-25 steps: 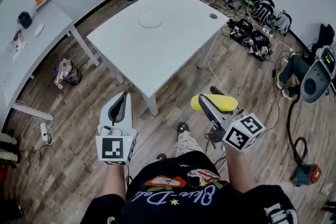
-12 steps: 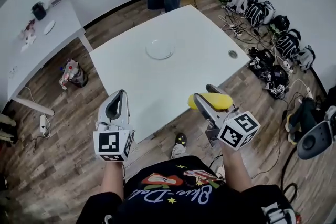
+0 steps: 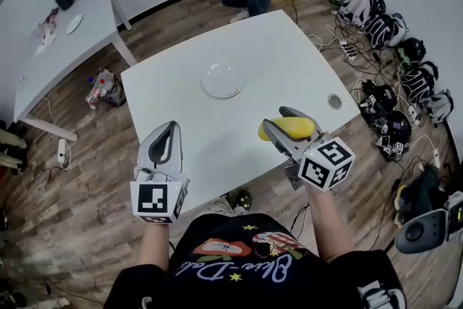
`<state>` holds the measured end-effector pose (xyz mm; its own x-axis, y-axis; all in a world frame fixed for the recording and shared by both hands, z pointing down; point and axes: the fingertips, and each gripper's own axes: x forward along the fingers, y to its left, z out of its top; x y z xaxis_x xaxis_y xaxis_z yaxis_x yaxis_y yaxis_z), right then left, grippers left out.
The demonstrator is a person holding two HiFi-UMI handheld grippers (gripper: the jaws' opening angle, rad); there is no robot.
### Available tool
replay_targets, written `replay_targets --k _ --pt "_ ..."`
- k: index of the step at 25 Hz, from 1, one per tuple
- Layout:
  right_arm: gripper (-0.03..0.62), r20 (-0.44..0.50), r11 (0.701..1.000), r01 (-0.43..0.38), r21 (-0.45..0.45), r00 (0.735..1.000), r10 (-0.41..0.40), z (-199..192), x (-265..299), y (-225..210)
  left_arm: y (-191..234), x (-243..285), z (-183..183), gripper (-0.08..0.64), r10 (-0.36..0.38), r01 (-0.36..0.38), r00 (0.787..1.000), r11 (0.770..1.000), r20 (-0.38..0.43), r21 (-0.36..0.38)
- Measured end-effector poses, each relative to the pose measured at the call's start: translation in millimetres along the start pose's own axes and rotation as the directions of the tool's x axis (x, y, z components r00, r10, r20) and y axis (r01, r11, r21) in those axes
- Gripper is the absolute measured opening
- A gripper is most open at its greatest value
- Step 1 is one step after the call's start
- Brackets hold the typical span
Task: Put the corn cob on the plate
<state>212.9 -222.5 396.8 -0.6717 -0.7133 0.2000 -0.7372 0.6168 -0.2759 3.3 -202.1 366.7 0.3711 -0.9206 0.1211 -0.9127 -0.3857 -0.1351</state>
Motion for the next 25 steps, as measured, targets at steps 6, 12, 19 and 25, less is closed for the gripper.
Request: replay_targets --k 6,12,19,25 --pt "0.244 -0.182 0.991 -0.086 -0.099 0.981 0.067 -5.6 77.3 -21.7 34.0 27.8 -1.6 -0.006 0.044 -0.044 0.999 0.999 0.014 -0.032" --pt "0.244 -0.450 0.956 -0.216 -0.201 0.887 0.106 -11.1 146.8 -48.7 52.3 50.0 -0.1 -0.006 0.067 -0.066 0.998 0.997 0.019 -0.051" --pt "0.244 -0.714 0.896 -0.369 -0.247 0.695 0.089 -29.2 217.9 -70.0 87.6 46.4 -25.6 -0.006 0.150 -0.152 0.988 0.983 -0.026 -0.100" --pt "0.244 -0.893 0.814 -0.521 -0.259 0.451 0.005 -65.1 253.4 -74.3 110.7 38.3 -41.6 -0.006 0.209 -0.217 0.975 0.969 -0.073 -0.122"
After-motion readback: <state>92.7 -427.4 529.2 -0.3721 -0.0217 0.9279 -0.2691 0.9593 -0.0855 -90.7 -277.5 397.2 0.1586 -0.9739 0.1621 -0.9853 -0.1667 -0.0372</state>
